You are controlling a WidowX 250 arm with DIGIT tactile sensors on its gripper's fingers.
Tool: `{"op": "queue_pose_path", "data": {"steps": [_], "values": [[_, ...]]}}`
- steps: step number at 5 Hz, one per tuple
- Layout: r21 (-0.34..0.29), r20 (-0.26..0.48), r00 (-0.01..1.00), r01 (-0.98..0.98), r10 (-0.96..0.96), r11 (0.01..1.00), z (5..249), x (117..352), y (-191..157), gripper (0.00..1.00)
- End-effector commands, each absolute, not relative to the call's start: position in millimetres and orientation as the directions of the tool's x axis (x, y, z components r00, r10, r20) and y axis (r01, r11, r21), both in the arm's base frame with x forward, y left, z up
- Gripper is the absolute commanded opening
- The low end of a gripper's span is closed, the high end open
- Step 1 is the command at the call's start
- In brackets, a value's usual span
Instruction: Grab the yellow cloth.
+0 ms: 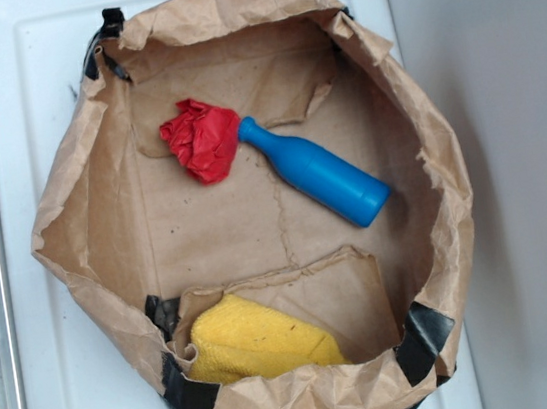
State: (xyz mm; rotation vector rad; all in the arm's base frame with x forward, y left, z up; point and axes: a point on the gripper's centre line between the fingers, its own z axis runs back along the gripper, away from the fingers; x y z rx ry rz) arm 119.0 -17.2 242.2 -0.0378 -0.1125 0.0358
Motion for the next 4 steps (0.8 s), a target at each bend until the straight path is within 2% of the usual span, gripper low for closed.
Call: {"op": "queue_pose_path", "data": {"steps": [1, 2, 3, 4], "values": [[-0.04, 0.112, 0.993, -0.034, 0.038, 0.999, 242.2, 119.0, -17.2, 1.0], [-0.021, 0.097, 0.991, -0.093, 0.095, 0.995, 223.1, 169.0, -17.7, 1.0], [-0.017, 0.106, 0.984, -0.139, 0.14, 0.99, 211.9, 219.1, -3.5, 1.0], [-0.046, 0.128, 0.985, -0.113, 0.118, 0.993, 192.9, 269.4, 24.0, 1.0]]}}
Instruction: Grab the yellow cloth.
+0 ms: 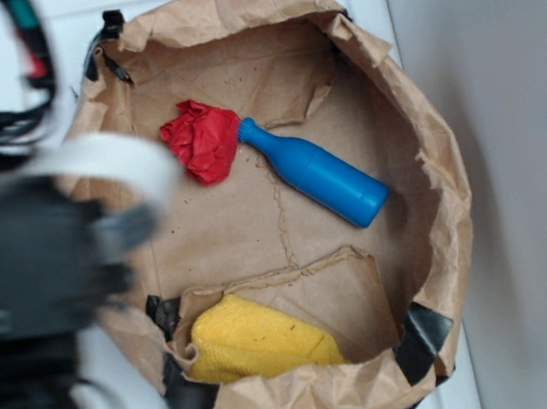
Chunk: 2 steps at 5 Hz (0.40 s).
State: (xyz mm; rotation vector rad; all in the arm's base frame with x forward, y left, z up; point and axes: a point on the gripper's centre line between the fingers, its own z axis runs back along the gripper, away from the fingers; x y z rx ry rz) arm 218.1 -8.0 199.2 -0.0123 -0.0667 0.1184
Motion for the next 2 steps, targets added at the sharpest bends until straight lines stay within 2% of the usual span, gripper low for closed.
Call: {"op": "queue_pose_path", "data": {"steps": [1, 2], "values": [[-0.048, 0.108, 0.982, -0.15, 0.154, 0.988, 162.6, 287.1, 39.6, 1.0], [-0.104, 0.059, 0.994, -0.089, 0.096, 0.991, 130.8, 284.6, 22.6, 1.0]]}}
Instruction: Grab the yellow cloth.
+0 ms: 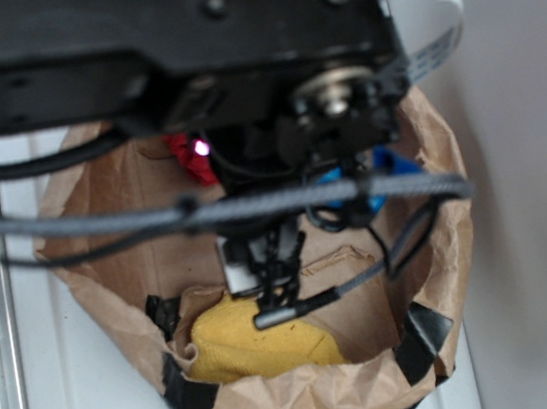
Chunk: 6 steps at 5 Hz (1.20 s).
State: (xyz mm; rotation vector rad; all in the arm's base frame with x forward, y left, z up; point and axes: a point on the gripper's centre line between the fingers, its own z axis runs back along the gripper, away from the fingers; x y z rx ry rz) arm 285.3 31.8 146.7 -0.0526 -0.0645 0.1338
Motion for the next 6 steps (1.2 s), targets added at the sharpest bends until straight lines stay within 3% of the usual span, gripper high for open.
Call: {"op": "queue_pose_path", "data": {"steps": [1, 2, 6], "values": [[-0.132, 0.0, 1.0, -0.017, 0.017, 0.991, 118.9, 273.2, -10.8, 1.0], [-0.17, -0.011, 1.0, -0.023, 0.022, 0.985, 110.4, 283.4, -20.2, 1.0], [-0.17, -0.011, 1.0, -0.023, 0.022, 0.985, 110.4, 283.4, -20.2, 1.0]]}}
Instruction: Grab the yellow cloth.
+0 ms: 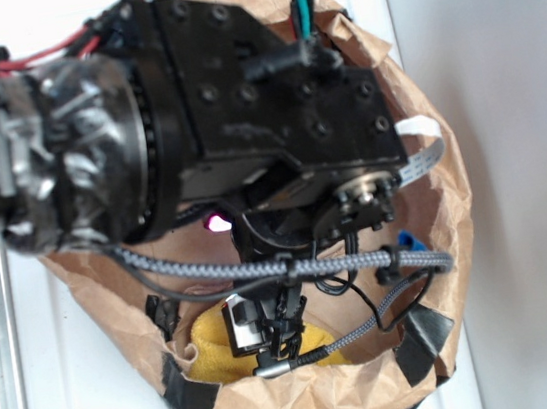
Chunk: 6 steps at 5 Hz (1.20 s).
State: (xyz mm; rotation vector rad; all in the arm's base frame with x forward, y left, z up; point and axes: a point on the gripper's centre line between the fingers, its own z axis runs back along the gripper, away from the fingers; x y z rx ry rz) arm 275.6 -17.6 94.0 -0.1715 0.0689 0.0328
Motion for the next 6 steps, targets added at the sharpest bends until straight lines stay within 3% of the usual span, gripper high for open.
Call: {"op": "queue_pose_path", "data": {"steps": [1, 4, 5, 6], "values": [[-0.236, 0.076, 0.996, 0.057, -0.04, 0.97, 106.2, 279.5, -28.8, 1.0], [-0.306, 0.029, 0.991, 0.135, -0.132, 0.942, 97.6, 271.1, -78.1, 1.0], [-0.274, 0.0, 0.988, 0.148, -0.154, 0.95, 84.7, 264.1, -91.5, 1.0], [-0.196, -0.078, 0.985, 0.138, -0.156, 0.971, 56.9, 256.6, -99.6, 1.0]]}}
